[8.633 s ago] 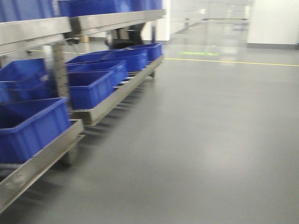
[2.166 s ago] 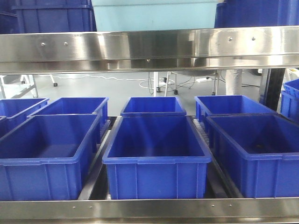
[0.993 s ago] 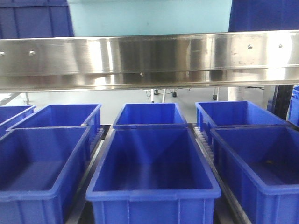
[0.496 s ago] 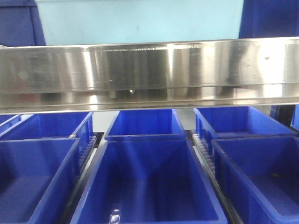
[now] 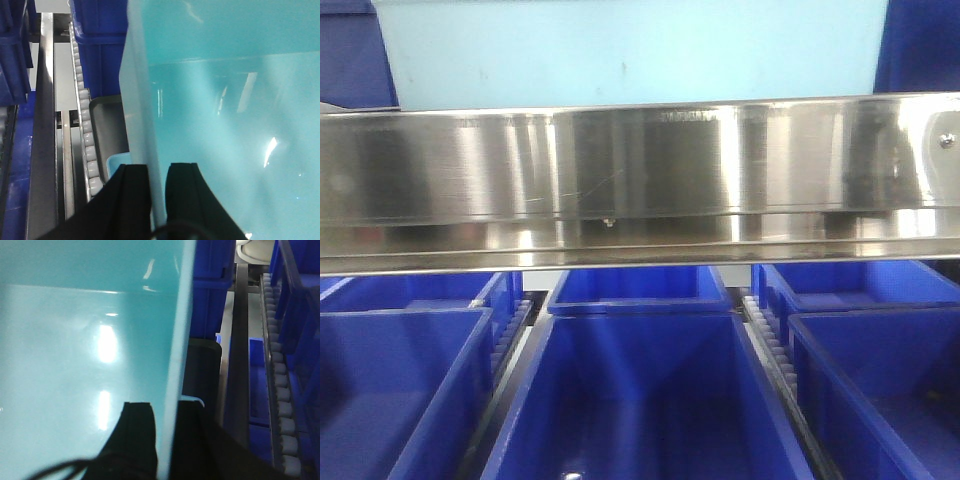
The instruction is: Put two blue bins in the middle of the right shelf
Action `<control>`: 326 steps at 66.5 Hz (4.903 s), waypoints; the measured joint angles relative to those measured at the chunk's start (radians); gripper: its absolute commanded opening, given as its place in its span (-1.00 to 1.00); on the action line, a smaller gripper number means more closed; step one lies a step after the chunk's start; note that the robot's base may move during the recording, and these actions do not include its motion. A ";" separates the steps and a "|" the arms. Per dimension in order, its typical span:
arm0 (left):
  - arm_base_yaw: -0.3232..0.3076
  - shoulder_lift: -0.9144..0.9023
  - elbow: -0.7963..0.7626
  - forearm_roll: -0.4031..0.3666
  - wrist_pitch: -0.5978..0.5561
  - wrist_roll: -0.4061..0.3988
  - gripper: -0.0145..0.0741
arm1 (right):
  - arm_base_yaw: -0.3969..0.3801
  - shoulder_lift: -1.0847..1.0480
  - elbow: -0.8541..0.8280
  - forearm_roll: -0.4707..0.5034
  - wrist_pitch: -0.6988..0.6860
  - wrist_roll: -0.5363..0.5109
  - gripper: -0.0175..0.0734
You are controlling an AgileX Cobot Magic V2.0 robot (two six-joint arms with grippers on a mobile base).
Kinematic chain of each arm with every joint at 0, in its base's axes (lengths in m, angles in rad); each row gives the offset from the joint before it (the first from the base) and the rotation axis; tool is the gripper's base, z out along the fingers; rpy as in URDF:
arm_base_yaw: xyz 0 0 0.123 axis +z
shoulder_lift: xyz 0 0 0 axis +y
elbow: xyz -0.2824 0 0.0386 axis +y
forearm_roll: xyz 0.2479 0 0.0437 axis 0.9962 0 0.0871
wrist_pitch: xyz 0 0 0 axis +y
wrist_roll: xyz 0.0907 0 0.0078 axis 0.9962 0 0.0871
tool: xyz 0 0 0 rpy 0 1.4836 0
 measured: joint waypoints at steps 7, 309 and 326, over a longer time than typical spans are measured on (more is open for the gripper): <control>0.000 0.000 0.000 0.000 0.000 0.000 -0.92 | 0.000 0.000 0.000 0.000 0.000 0.000 -0.95; -0.005 0.064 0.450 0.009 0.005 0.002 -0.92 | 0.004 0.069 0.412 0.009 -0.011 0.001 -0.95; -0.005 -0.063 0.441 0.000 -0.024 -0.002 -0.92 | 0.006 -0.044 0.383 0.015 -0.060 0.009 -0.95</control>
